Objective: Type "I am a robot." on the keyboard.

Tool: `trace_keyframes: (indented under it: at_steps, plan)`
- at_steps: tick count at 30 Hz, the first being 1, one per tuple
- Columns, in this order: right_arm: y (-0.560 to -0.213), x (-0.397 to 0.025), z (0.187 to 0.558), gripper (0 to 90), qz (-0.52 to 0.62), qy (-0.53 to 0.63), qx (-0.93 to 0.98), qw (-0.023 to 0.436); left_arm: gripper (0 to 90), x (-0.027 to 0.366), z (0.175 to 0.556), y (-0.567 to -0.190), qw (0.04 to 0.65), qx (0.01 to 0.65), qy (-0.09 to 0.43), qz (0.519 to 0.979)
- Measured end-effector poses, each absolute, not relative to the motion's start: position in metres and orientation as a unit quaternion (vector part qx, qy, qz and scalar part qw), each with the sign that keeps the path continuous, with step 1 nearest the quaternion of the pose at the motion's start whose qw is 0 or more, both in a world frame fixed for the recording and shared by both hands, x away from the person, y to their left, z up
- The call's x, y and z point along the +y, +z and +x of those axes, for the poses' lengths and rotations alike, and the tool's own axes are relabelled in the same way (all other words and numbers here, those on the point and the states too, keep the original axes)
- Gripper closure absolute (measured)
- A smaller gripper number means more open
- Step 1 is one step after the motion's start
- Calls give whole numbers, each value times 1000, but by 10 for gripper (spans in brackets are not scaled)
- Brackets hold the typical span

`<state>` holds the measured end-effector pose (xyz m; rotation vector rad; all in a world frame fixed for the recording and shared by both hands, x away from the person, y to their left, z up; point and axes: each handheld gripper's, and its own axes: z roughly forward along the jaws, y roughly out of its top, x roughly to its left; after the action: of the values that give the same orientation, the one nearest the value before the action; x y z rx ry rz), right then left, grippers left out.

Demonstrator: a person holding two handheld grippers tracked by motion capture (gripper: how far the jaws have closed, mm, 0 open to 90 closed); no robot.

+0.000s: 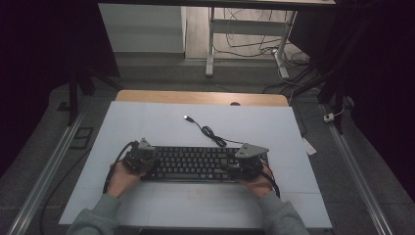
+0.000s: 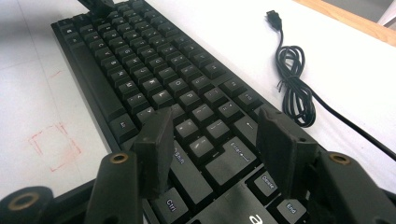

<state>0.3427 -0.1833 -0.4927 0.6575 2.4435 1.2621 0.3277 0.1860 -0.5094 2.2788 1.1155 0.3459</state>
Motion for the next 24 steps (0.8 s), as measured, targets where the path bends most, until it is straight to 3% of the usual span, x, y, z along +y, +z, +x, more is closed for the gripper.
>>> trace_keyframes:
  at_steps: [24]
  plan:
    - [-494, -182, 343, 441, 232, 436, 856, 156, 887, 183, 329, -514, 280, 413, 122, 858]
